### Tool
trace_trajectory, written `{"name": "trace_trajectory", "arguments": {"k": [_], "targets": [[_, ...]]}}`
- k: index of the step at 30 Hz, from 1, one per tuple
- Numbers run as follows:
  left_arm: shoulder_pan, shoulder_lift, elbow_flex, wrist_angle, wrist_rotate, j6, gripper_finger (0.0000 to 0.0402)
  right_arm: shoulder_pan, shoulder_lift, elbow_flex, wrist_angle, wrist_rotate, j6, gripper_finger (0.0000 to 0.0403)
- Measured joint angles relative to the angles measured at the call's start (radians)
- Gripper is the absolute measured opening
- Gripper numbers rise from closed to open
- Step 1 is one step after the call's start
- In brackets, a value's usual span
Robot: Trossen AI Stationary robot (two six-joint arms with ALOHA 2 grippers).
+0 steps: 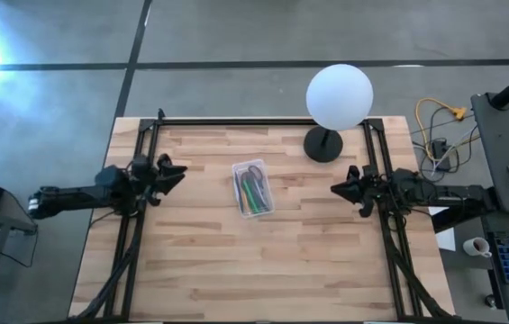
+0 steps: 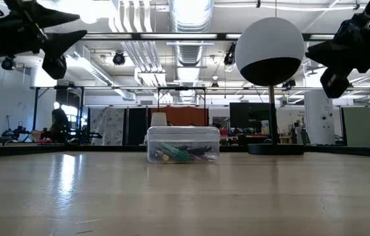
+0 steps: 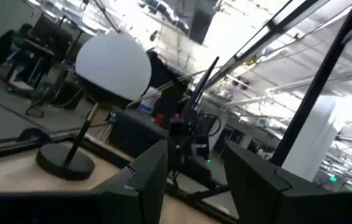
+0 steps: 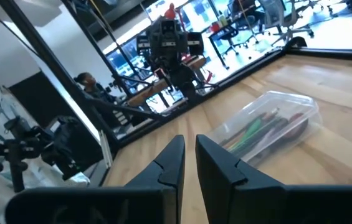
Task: Pick & place school supplies into a supply box
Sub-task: Return to Home Position
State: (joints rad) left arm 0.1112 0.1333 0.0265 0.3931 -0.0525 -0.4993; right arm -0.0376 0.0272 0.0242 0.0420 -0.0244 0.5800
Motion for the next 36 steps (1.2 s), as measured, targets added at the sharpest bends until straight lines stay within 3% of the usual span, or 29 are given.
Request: {"name": "trace_trajectory", "arguments": {"k": [36], "targets": [[0.0,0.687,0.0,-0.015,0.001,0.0,0.0141,0.0,0.02,0.0,-0.008,0.0,0.0,0.0033]]}}
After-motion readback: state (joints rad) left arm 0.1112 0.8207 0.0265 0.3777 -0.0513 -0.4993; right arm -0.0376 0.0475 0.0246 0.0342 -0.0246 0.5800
